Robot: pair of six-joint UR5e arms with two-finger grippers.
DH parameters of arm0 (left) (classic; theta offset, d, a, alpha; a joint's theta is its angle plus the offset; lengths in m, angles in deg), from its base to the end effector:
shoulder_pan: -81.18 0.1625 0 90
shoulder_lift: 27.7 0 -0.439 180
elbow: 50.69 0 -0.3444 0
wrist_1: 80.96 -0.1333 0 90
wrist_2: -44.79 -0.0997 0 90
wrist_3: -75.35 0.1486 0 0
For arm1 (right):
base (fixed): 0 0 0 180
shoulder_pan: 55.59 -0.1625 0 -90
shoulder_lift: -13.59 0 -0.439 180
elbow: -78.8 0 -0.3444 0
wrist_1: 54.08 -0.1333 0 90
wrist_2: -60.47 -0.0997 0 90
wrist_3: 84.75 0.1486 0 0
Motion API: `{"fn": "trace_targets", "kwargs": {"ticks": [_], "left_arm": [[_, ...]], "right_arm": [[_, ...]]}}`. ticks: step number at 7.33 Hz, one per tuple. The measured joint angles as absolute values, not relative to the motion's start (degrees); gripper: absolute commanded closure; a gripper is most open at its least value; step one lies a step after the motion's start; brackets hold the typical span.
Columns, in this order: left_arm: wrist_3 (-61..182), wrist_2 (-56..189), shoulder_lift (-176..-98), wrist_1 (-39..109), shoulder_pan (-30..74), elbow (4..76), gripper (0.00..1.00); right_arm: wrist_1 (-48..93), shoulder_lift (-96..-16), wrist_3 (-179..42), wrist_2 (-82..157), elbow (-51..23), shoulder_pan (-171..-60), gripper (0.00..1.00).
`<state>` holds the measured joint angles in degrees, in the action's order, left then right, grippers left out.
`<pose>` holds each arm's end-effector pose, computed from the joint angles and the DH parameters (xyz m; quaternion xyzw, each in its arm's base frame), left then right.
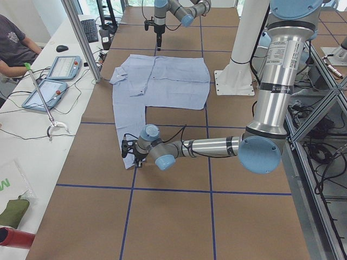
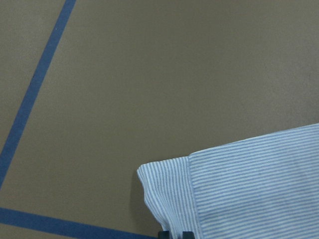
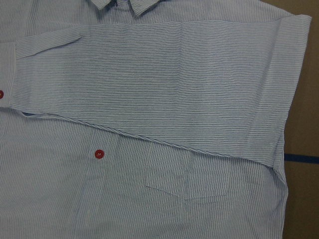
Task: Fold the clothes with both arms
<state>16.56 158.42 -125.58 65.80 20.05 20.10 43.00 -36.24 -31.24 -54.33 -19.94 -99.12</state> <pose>0.2081 -0.5302 0.6895 0.1419 0.3980 -0.1567 0.8927 -0.4396 -0.5155 0.2724 0.0705 -0.3960 -0.0205 0.9153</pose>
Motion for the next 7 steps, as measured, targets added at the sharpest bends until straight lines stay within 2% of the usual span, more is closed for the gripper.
{"fn": "trace_targets", "kwargs": {"ticks": [4, 7], "left_arm": [[16.77, 162.52, -125.81, 61.11, 17.54, 27.46, 1.0], [14.88, 163.57, -129.16, 44.1, 17.34, 40.59, 1.0]], "right_arm": [[43.07, -38.74, -32.2, -55.11, -22.08, -100.39, 0.0], [43.26, -46.13, -35.94, -57.18, -27.23, -102.95, 0.0]]}}
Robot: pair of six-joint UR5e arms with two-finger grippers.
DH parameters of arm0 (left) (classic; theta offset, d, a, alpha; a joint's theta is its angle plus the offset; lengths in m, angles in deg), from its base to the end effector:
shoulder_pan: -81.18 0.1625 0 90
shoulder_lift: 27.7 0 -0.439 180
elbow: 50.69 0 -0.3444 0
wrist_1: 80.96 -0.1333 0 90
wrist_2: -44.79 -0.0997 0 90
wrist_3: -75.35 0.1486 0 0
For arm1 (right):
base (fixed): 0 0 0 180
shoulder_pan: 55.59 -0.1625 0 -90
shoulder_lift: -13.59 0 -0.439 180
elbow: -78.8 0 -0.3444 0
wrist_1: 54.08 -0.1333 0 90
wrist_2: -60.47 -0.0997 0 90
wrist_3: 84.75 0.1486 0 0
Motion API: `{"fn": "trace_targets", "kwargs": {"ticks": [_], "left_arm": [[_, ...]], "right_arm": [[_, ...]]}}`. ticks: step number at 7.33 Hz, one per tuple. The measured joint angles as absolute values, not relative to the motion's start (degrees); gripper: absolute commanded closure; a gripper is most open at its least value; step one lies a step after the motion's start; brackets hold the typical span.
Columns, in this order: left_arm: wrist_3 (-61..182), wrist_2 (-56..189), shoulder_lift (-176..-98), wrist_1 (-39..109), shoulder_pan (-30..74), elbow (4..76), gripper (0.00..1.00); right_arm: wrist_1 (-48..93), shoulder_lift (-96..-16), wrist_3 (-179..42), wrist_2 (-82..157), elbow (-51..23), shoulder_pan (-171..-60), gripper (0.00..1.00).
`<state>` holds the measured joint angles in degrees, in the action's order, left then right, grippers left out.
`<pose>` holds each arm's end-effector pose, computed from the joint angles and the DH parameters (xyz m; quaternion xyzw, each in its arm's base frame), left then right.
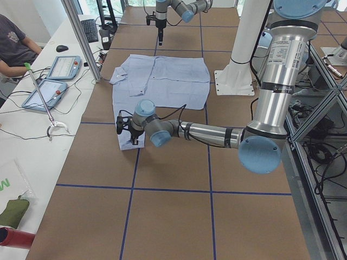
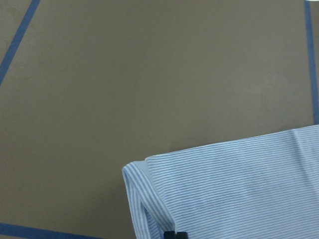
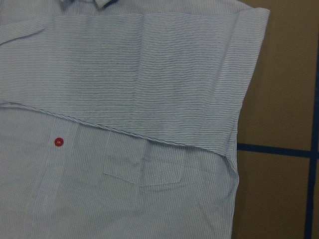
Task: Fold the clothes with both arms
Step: 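Grasp the other sleeve with the left gripper while the right gripper withdraws outward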
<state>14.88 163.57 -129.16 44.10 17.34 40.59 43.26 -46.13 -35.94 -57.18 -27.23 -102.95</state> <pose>0.2032 -0.5537 0.5304 0.1297 0.4345 -0.1650 0.8759 -0.3723 -0.4993 0.3322 0.0648 -0.3892 -0.0303 0.9184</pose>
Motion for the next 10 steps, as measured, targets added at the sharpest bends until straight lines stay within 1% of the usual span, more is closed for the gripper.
{"fn": "trace_targets", "kwargs": {"ticks": [1, 2, 4, 6, 8, 10], "left_arm": [[12.15, 163.66, -132.53, 38.07, 18.12, 43.99, 1.0], [8.19, 163.75, -136.92, 33.78, 20.33, 45.89, 1.0], [-1.84, 163.77, -146.63, 29.17, 27.17, 46.07, 1.0], [-10.65, 163.73, -156.11, 29.11, 32.73, 42.48, 1.0], [-17.84, 163.71, -165.72, 31.63, 35.69, 34.9, 1.0], [-21.81, 163.72, -170.08, 33.91, 36.53, 31.77, 1.0]], "right_arm": [[43.27, -48.74, -37.3, -57.56, -28.94, -103.65, 0.0], [43.2, -51.43, -38.76, -57.82, -30.65, -104.23, 0.0], [43.06, -56.42, -42.02, -58.0, -33.54, -105.63, 0.0], [42.85, -60.58, -46.43, -59.35, -34.98, -108.27, 0.0], [42.71, -64.01, -50.48, -61.92, -35.76, -111.03, 0.0], [42.69, -65.16, -51.57, -62.58, -35.85, -111.71, 0.0]]}}
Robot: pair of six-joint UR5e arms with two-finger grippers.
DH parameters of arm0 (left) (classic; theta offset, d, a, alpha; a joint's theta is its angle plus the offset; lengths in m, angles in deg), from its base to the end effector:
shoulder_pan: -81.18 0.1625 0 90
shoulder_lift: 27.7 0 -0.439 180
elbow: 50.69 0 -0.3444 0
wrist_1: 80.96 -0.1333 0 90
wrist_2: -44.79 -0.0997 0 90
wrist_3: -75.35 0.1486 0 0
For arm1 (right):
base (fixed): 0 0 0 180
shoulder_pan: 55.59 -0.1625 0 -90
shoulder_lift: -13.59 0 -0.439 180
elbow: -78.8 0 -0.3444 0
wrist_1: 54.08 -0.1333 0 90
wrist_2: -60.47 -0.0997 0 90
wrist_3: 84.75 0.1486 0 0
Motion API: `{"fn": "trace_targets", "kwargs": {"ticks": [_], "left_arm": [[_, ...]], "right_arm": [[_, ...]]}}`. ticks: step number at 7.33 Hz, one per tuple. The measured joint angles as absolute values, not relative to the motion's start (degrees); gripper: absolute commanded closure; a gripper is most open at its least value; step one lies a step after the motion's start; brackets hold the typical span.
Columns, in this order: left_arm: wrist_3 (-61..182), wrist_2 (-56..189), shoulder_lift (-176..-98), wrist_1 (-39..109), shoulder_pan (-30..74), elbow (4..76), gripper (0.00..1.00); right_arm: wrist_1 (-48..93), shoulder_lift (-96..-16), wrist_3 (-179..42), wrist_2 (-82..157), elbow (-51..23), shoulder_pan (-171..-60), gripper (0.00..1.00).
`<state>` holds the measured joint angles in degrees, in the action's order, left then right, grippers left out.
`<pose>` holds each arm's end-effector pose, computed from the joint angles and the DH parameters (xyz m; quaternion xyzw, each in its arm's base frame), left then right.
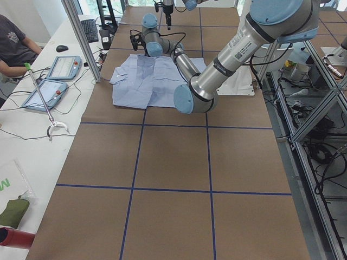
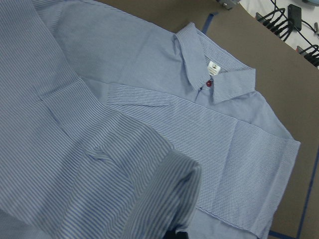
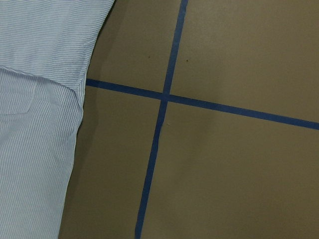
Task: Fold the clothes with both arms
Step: 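Grasp the other sleeve with the left gripper while the right gripper withdraws outward, then lay the sleeve diagonally across the shirt front with the left gripper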
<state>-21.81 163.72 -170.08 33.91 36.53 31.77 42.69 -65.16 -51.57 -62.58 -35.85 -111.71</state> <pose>0.4893 -0.5697 0.1392 -0.0163 0.5899 -0.2187 0.7771 -0.2422 -0.4545 0.4514 0.0489 -0.3627 -0.0772 0.9274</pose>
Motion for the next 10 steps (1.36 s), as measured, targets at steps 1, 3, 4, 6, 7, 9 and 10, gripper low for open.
{"fn": "trace_targets", "kwargs": {"ticks": [1, 3, 4, 6, 7, 9, 10], "left_arm": [[-23.59, 163.63, -171.41, 34.34, 37.22, 30.96, 1.0], [-25.06, 163.3, -173.65, 34.6, 38.86, 29.05, 1.0], [-25.21, 163.2, -173.97, 35.07, 39.43, 28.38, 1.0], [-25.28, 162.59, -174.28, 39.6, 39.89, 24.88, 1.0], [-25.28, 161.66, -174.61, 42.19, 39.92, 22.59, 1.0], [-25.29, 159.63, -175.39, 45.82, 40.93, 19.08, 1.0], [-25.28, 157.4, -175.62, 47.32, 42.8, 17.7, 1.0]], "right_arm": [[42.68, -65.38, -51.66, -62.64, -35.85, -111.72, 0.0], [42.68, -65.48, -51.69, -62.65, -35.66, -111.71, 0.0], [42.68, -65.5, -51.7, -62.61, -35.54, -111.68, 0.0], [42.68, -65.46, -51.76, -62.58, -35.1, -111.67, 0.0], [42.68, -65.43, -51.83, -62.58, -34.97, -111.67, 0.0], [42.64, -65.43, -51.94, -62.58, -34.63, -111.67, 0.0], [42.66, -65.4, -51.98, -62.55, -34.52, -111.67, 0.0]]}}
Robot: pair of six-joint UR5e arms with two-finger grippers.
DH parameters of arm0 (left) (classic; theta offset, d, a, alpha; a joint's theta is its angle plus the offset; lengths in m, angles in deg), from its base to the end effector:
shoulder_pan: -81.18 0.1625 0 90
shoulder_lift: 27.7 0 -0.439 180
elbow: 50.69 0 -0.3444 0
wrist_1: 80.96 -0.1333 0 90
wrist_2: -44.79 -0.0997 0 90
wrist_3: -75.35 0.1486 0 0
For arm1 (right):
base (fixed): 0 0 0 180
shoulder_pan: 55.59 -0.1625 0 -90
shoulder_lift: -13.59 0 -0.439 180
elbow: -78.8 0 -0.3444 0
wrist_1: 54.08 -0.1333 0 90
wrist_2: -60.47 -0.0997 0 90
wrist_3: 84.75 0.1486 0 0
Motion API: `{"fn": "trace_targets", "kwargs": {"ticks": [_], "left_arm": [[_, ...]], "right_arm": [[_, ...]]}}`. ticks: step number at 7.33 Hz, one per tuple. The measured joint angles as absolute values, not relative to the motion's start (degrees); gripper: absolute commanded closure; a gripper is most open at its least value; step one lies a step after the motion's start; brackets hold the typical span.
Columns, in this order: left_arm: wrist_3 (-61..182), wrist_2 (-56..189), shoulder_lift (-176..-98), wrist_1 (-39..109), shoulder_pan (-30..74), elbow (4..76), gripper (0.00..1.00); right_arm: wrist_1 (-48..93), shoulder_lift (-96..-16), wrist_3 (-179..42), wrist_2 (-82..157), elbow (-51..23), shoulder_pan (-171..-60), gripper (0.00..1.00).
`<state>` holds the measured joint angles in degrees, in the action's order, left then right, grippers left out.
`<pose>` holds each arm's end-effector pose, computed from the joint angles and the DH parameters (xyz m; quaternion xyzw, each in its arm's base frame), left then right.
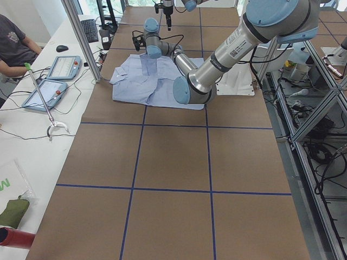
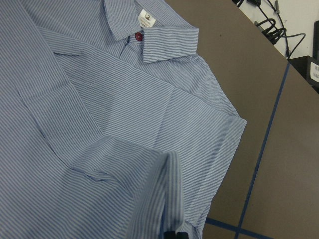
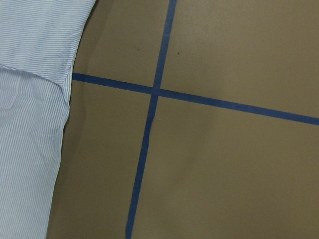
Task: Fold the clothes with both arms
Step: 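Lay the sleeve diagonally across the shirt front with the left gripper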
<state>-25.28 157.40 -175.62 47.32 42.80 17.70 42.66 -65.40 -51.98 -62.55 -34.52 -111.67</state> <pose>0.5863 -0.5615 0.1321 -0.0089 0.6142 -0.2155 0.7591 -0.2436 -0.4560 0.4634 0.0393 -0.3562 -0.0771 0.9304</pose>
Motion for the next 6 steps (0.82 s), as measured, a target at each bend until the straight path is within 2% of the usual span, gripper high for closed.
{"fn": "trace_targets", "kwargs": {"ticks": [2, 3, 4, 6], "left_arm": [[-25.23, 153.55, -175.85, 49.4, 47.29, 15.18, 1.0], [-25.14, 152.36, -175.86, 49.67, 48.86, 14.75, 0.7], [-24.92, 150.81, -175.88, 49.83, 50.11, 14.58, 0.01], [-21.27, 148.21, -175.9, 50.51, 52.3, 14.56, 0.0]], "right_arm": [[42.68, -65.35, -52.15, -62.5, -34.28, -111.67, 0.0], [42.68, -65.34, -52.22, -62.49, -34.2, -111.67, 0.0], [42.68, -65.35, -52.23, -62.49, -34.17, -111.67, 0.0], [42.68, -65.39, -52.25, -62.49, -34.15, -111.67, 0.0]]}}
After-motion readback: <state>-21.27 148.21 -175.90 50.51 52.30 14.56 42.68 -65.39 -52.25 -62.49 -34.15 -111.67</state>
